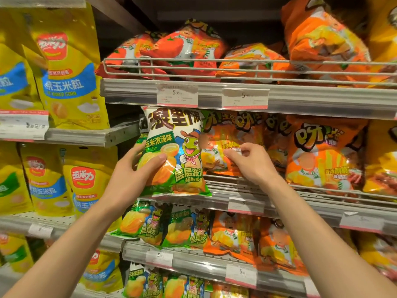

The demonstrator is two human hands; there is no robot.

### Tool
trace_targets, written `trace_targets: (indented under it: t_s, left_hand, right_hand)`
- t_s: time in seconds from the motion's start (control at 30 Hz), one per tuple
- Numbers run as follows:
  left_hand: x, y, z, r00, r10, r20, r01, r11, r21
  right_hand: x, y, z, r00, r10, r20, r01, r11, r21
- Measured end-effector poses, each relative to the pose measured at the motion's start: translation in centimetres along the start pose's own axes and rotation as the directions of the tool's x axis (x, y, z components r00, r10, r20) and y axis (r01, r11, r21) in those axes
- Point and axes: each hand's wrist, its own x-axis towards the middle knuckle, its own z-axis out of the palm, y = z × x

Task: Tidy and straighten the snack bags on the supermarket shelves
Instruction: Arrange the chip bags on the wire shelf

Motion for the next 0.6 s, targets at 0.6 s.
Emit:
trace_targets:
  t_s: [0.6]
  left_hand:
    - [6.9, 0.8, 6.8, 0.998, 0.000, 0.060, -0.021, 0.939, 0.344]
  right_hand:
    - [-2.4, 6.8, -6.3, 0.948, -0.019, -0.318, -0.036, 0.985, -0.167]
